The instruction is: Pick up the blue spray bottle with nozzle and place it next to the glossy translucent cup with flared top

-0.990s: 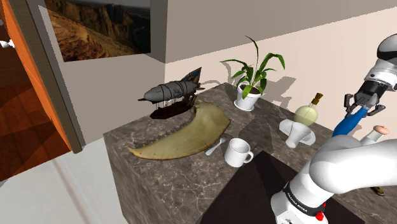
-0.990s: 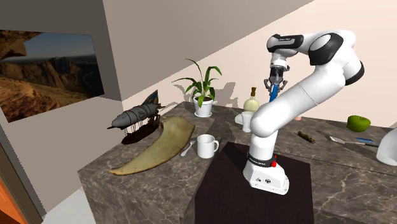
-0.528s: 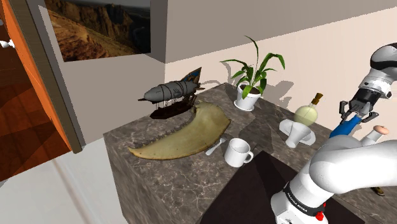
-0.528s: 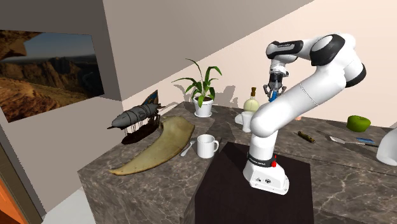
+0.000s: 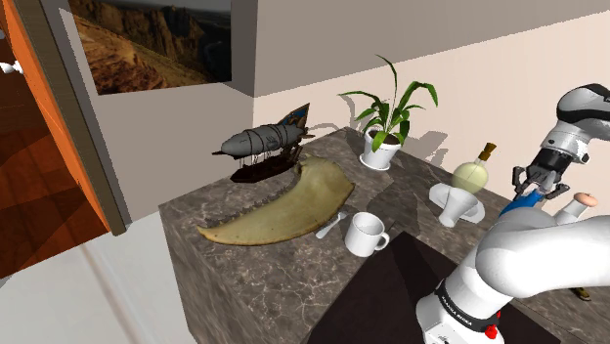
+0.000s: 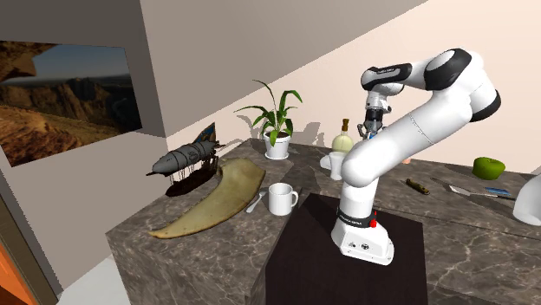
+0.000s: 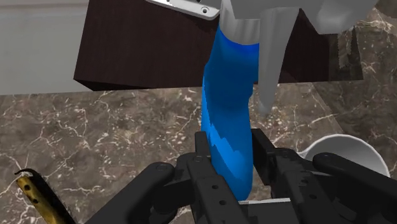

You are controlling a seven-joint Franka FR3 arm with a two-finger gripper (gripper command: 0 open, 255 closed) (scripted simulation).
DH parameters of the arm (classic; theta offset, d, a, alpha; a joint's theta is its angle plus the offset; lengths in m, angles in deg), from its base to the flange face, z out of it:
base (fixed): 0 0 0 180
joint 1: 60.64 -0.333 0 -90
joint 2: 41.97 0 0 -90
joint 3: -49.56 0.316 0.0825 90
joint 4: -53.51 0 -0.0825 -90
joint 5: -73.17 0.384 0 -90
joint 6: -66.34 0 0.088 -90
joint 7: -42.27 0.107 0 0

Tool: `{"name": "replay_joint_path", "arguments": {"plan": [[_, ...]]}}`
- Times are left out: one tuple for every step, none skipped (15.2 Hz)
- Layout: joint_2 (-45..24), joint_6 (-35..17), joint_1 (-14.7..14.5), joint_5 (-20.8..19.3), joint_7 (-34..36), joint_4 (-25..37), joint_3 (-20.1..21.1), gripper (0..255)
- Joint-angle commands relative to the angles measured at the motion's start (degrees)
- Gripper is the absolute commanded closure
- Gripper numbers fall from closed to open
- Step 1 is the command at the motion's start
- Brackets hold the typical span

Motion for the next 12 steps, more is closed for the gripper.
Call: {"name": "replay_joint_path", "arguments": {"plan": [[0.0,-1.4,-0.3,-0.6,0.1,-1.0,-1.1,255],[0.1,-2.0,-0.5,-0.9,0.1,-1.5,-1.6,255],[0.1,-2.7,-0.6,-1.2,0.1,-2.0,-2.2,255],[0.1,-3.4,-0.8,-1.5,0.2,-2.4,-2.8,255],[0.1,-4.0,-1.0,-1.9,0.2,-2.9,-3.4,255],[0.1,-4.7,-1.2,-2.2,0.2,-3.3,-4.0,255],[0.2,-5.3,-1.4,-2.5,0.3,-3.8,-4.6,255],[0.2,-6.0,-1.6,-2.9,0.3,-4.2,-5.2,255],[0.2,-6.7,-1.9,-3.2,0.3,-4.6,-5.9,255],[0.2,-7.3,-2.1,-3.6,0.4,-5.0,-6.5,255],[0.2,-8.0,-2.4,-3.9,0.4,-5.4,-7.2,255],[0.2,-8.6,-2.7,-4.3,0.4,-5.7,-7.9,255]]}}
